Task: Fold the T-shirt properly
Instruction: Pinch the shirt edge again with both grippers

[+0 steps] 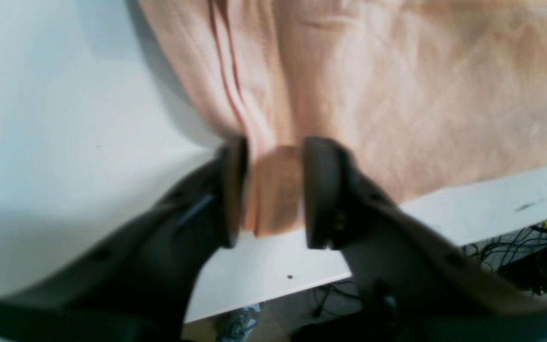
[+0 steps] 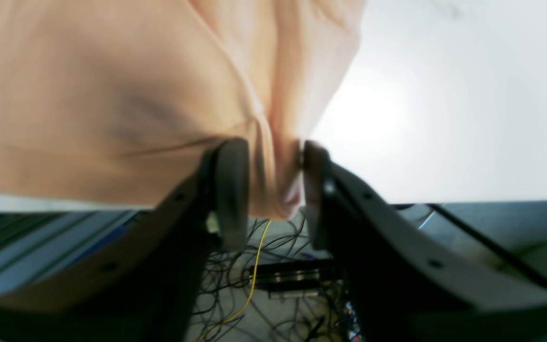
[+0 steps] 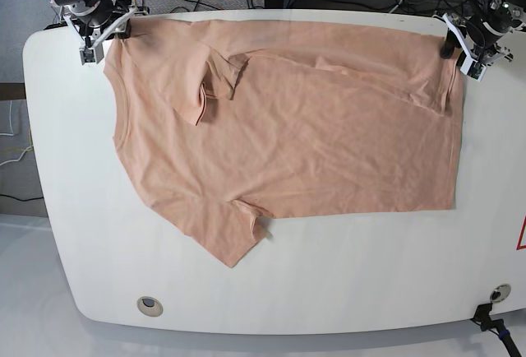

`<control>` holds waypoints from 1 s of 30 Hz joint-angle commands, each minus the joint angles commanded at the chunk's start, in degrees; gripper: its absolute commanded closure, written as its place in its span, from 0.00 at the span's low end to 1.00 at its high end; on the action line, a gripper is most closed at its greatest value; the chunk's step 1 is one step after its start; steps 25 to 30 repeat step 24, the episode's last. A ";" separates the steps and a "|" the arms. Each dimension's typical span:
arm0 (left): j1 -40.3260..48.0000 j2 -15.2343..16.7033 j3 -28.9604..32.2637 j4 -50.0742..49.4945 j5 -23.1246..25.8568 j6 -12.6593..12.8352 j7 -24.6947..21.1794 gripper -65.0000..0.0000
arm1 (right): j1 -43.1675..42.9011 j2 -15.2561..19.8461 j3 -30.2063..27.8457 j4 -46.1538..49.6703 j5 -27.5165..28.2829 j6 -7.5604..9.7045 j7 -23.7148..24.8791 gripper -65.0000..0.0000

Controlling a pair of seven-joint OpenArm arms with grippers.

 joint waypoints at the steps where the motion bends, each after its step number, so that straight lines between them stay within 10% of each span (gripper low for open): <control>1: 0.00 0.00 -0.26 0.70 0.09 0.00 0.00 0.63 | 0.09 0.00 0.00 0.44 0.00 0.00 0.00 0.57; 5: 0.00 0.09 -2.37 3.08 0.09 0.00 0.00 0.59 | 1.32 0.09 0.00 1.67 0.00 0.00 0.00 0.45; 30: -7.82 3.78 -2.46 7.74 0.44 0.00 0.00 0.59 | 14.24 0.26 -6.07 2.02 0.09 0.09 -3.34 0.45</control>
